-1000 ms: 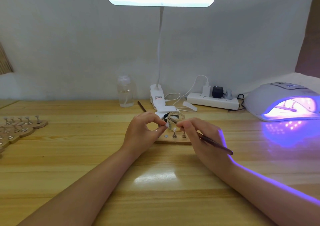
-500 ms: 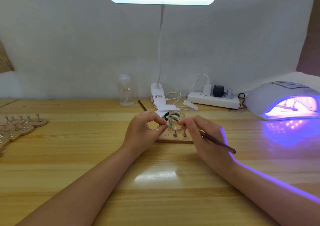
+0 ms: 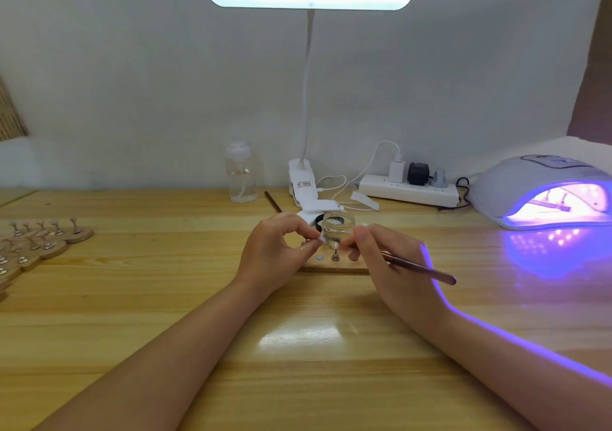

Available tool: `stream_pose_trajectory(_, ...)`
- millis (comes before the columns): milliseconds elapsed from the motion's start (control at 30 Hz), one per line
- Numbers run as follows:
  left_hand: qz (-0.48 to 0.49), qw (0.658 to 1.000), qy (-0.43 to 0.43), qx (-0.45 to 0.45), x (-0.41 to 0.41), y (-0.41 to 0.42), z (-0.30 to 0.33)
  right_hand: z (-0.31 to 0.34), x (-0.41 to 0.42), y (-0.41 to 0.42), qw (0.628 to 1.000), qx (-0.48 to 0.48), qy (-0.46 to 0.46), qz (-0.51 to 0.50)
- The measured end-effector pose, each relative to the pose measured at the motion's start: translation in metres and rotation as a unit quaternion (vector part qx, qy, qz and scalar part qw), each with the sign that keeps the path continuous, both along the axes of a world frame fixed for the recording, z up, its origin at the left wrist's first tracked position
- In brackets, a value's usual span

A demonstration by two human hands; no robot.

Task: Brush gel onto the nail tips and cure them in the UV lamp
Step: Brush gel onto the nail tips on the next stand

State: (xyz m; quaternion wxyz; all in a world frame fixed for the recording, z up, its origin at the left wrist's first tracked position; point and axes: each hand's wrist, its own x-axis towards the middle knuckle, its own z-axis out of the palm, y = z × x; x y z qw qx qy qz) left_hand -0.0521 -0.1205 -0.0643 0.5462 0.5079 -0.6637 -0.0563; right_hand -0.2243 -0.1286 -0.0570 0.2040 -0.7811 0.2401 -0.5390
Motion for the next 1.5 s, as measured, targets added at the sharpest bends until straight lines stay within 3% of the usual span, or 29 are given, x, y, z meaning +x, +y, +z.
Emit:
stream_pose_trajectory(167, -0.003, 1.000, -0.005, -0.006, 0.0000, -0.0009, -0.0010, -0.0009, 0.0005, 0.0002, 0.998, 0.045, -0.036, 0.028)
stream_pose_trajectory(567, -0.013, 1.000, 0.002, -0.012, 0.0015, -0.0030, -0.0029, -0.0001, -0.0007, -0.0002, 1.000, -0.005, 0.007, -0.013)
stream_pose_trajectory(733, -0.010, 1.000, 0.002, -0.008, 0.0010, -0.0033, -0.0028, -0.0010, 0.0003, 0.0004, 0.999, 0.046, -0.008, 0.022)
stream_pose_trajectory(833, -0.008, 1.000, -0.003, -0.013, 0.0006, -0.0029, -0.0025, -0.0007, -0.0008, -0.0010, 1.000, 0.006, 0.010, -0.006)
stream_pose_trajectory(967, -0.010, 1.000, -0.006, -0.011, 0.0005, -0.0021, -0.0015, -0.0013, 0.0005, 0.0007, 0.998, 0.065, -0.005, 0.027)
stream_pose_trajectory(1100, -0.005, 1.000, -0.009, -0.015, -0.0002, -0.0020, -0.0016, -0.0005, -0.0009, -0.0002, 1.000, 0.017, 0.021, 0.003)
stream_pose_trajectory(1233, -0.008, 1.000, -0.015, -0.021, 0.0002, -0.0024, -0.0014, -0.0015, -0.0001, 0.0007, 0.998, 0.055, 0.020, 0.026)
stream_pose_trajectory(1367, -0.014, 1.000, -0.011, -0.023, 0.0007, -0.0024, -0.0017, -0.0003, -0.0007, 0.0001, 1.000, 0.006, 0.027, 0.002)
stream_pose_trajectory(1500, -0.016, 1.000, -0.012, -0.024, 0.0007, -0.0028, -0.0017, -0.0010, -0.0005, 0.0018, 0.998, 0.055, 0.011, 0.025)
